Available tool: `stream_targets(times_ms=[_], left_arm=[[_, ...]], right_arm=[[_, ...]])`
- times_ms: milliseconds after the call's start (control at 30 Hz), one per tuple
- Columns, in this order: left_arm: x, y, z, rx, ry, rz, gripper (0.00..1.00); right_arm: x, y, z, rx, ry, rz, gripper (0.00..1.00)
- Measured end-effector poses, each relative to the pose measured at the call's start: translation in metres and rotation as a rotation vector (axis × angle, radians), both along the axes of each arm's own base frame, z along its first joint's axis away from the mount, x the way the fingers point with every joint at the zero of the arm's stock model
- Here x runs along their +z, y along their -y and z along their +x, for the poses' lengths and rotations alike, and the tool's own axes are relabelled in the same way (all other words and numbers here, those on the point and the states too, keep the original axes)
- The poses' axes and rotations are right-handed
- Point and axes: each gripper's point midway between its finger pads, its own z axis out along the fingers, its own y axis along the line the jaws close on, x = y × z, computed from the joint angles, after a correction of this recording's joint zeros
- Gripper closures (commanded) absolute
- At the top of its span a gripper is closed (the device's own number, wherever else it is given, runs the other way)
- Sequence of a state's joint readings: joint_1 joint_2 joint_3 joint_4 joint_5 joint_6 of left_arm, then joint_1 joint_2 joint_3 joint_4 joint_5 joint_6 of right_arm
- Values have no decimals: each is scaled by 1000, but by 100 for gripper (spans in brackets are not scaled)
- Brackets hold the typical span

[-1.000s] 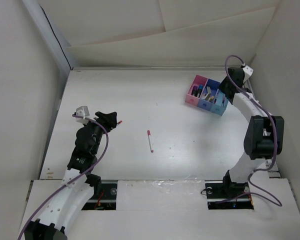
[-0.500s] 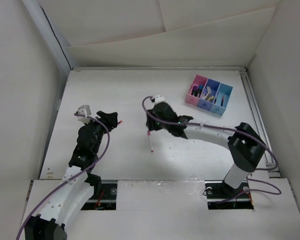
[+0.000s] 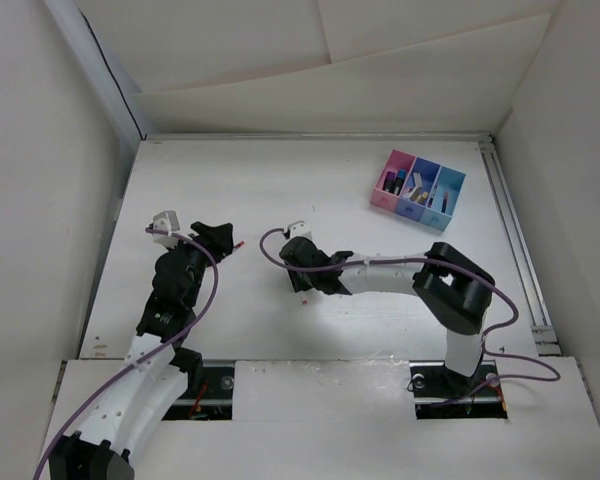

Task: Sort the stationery into containers
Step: Pick up the pen from the center of the board, then place the pen in the storage box.

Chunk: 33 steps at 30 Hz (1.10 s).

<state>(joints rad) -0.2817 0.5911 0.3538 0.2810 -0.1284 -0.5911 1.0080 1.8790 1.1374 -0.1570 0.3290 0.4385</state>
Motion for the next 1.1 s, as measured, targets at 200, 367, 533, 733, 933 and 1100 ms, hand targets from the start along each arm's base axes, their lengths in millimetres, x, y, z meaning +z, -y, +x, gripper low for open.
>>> stream_targets(times_ms=[200,367,533,733,933,1100], left_arm=[[6,-2,-2,9,21,-5,43],[9,-3,-3,15,32,-8,43],[9,-4,-3,16,33,-8,43],[9,-3,-3,14,31,-8,43],[9,-1,-3,3,30,-8,43],[9,1,-3,-8,30,-9,43]], right_arm=[[-2,-5,2,-26,5,4,96],[-1,-5,5,-51,17,9,100],[9,1,8,-69,33,1,100],[87,43,57,-208,156,107,100],[166,188,151,-629,344,179,100],[176,339,189,-1010,425,143,100]])
